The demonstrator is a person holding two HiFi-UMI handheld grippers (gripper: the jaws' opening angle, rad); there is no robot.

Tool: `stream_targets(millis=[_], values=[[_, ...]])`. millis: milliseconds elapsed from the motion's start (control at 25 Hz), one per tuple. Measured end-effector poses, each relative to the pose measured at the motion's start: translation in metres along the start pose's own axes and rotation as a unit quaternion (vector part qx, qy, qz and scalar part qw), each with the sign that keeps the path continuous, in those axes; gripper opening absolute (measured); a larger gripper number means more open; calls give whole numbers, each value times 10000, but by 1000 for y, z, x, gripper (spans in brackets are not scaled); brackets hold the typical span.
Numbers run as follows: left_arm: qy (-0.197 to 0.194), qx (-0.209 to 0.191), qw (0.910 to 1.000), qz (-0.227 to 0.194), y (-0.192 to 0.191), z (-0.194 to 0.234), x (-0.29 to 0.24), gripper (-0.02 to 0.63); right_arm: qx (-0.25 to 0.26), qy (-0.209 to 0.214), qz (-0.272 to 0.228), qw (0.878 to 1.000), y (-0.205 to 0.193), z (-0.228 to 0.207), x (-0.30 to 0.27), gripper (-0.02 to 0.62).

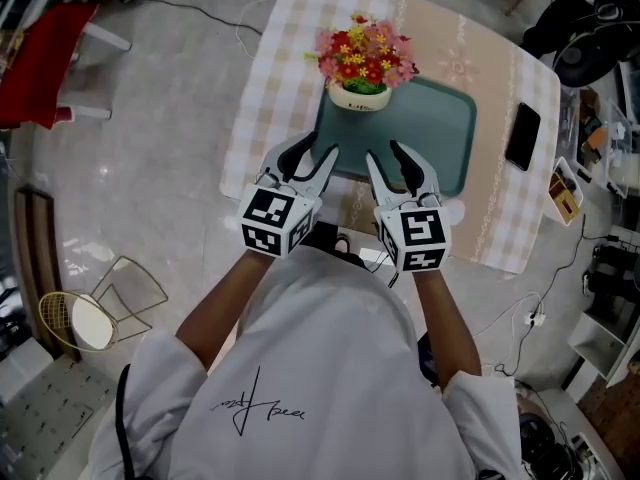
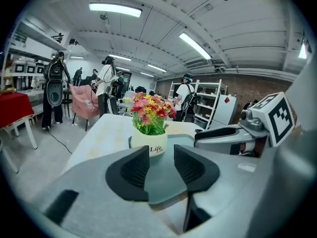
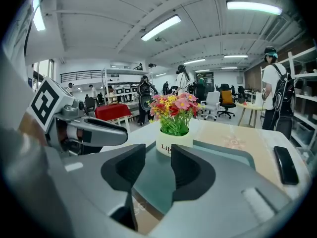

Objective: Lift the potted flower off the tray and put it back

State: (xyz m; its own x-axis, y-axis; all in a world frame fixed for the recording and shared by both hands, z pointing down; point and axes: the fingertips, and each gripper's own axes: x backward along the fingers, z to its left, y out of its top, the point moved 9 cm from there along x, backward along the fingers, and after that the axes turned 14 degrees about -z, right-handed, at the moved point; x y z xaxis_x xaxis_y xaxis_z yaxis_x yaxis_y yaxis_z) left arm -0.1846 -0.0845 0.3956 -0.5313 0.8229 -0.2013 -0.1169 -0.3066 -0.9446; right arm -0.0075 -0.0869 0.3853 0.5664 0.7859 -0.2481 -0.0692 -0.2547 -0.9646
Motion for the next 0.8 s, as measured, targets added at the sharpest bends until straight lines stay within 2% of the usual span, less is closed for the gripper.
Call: stream_targets(millis=[160,480,800], values=[[-18,-35,9999,162,-3,11,-16,149,-25,44,65,10000,-3,-11,-16,166],[-121,35,9994,332,-4,29,-41,200,-101,60,219,9997,-12,-27,-47,189],[-193,-106,9985,493,-7,48,-64,232,12,68,419,9991,-22,-41,-71,222]])
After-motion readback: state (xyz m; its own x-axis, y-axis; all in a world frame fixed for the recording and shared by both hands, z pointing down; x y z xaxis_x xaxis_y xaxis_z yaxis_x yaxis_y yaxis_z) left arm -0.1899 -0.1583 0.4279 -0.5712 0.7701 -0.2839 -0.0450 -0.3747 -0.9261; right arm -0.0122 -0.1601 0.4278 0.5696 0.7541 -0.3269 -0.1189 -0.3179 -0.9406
